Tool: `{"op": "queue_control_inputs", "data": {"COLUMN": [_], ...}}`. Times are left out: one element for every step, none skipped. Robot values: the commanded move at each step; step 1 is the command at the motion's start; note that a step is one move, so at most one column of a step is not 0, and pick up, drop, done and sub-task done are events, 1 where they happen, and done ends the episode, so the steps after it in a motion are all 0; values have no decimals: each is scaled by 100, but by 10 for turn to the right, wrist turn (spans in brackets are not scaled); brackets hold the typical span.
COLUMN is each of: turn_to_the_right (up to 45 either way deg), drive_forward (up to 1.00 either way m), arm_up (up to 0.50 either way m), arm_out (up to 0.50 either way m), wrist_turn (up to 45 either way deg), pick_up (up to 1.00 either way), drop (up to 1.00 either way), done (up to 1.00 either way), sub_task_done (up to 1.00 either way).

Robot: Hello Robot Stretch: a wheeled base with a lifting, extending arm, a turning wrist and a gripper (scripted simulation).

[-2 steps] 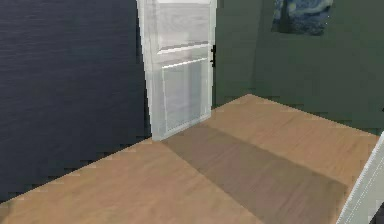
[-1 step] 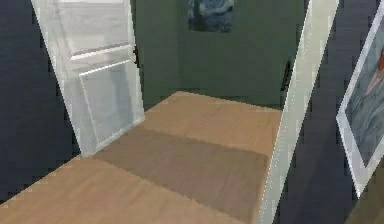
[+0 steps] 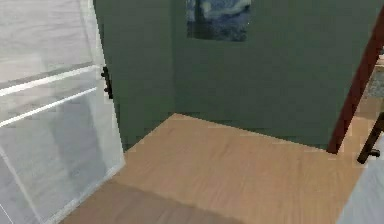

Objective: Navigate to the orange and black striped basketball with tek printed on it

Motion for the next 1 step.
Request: {"op": "queue_control_inputs", "data": {"turn_to_the_right": [450], "drive_forward": [0], "arm_up": [0], "arm_out": [0], "wrist_turn": [0], "pick_up": [0], "drop": [0], "done": [0], "sub_task_done": [0]}}
